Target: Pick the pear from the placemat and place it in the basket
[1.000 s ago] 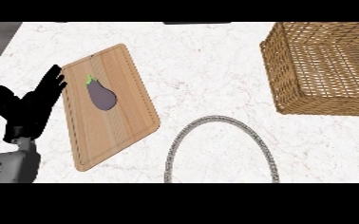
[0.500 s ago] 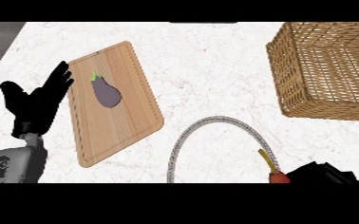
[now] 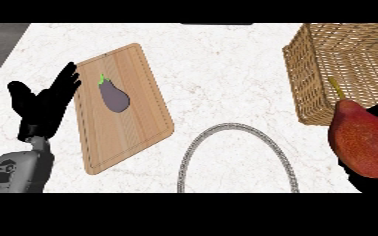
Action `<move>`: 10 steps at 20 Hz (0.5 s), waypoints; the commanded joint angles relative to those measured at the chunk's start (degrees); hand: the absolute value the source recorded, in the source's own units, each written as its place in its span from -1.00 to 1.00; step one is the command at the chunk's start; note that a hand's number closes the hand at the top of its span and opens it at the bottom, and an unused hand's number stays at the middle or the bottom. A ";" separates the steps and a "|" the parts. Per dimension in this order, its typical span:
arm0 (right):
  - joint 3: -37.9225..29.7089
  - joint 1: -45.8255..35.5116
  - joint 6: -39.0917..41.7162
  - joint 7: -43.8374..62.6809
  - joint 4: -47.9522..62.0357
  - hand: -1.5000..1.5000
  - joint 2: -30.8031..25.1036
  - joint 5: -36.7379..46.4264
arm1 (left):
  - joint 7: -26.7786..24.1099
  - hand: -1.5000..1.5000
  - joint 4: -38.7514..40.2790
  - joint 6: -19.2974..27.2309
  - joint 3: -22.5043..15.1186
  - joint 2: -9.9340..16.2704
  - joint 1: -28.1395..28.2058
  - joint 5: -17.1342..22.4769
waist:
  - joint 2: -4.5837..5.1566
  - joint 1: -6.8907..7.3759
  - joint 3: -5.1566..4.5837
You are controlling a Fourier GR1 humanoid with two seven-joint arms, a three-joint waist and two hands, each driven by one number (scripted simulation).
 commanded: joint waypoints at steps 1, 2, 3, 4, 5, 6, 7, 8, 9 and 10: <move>-11.30 -13.03 5.28 8.89 3.52 1.00 -8.26 -8.38 | 0.70 0.00 -2.21 -0.17 -0.01 0.00 2.17 0.10 | -0.31 -0.14 0.15; -11.10 -14.79 5.57 9.42 5.84 1.00 -9.41 -8.60 | 4.12 0.00 -5.00 -1.12 0.22 0.69 1.09 1.54 | -0.32 -0.21 0.19; -12.66 -16.45 5.36 7.33 9.58 1.00 -10.64 -10.45 | -0.68 0.00 4.02 -0.65 1.69 0.58 -2.54 0.48 | -0.10 -0.81 0.17; -14.62 -19.31 5.77 5.81 14.89 1.00 -13.52 -11.04 | -0.90 0.00 -0.38 0.34 -1.00 -1.56 1.12 -0.97 | -0.13 -0.31 0.19; -17.66 -16.17 6.41 2.45 15.39 1.00 -14.19 -13.68 | 1.12 0.00 -4.04 0.87 -0.78 -1.29 2.53 -0.84 | -0.27 -0.52 0.24; -17.25 -18.85 6.33 -0.02 20.68 1.00 -15.91 -13.33 | 1.96 0.00 0.86 -1.03 1.87 0.88 -1.91 1.35 | -0.10 -0.55 0.22; -17.38 -13.64 6.15 -3.29 19.09 1.00 -14.80 -12.42 | 1.61 0.00 0.91 -1.43 1.34 0.44 -1.77 1.01 | -0.17 -0.82 0.23; -16.53 -15.78 5.34 -6.09 24.66 1.00 -16.54 -9.77 | -1.08 0.00 2.91 -1.76 2.64 1.39 -1.34 0.90 | -0.05 -0.54 0.23; -14.15 -18.64 2.62 -6.42 26.69 1.00 -15.99 -7.28 | 0.97 0.00 0.76 -1.65 1.82 1.05 -1.36 0.68 | -0.10 -0.36 0.22; -16.10 -20.38 3.84 -6.65 28.89 1.00 -18.15 -9.52 | -0.75 0.00 0.01 -0.21 0.02 -1.53 0.80 -0.71 | -0.13 -0.37 0.22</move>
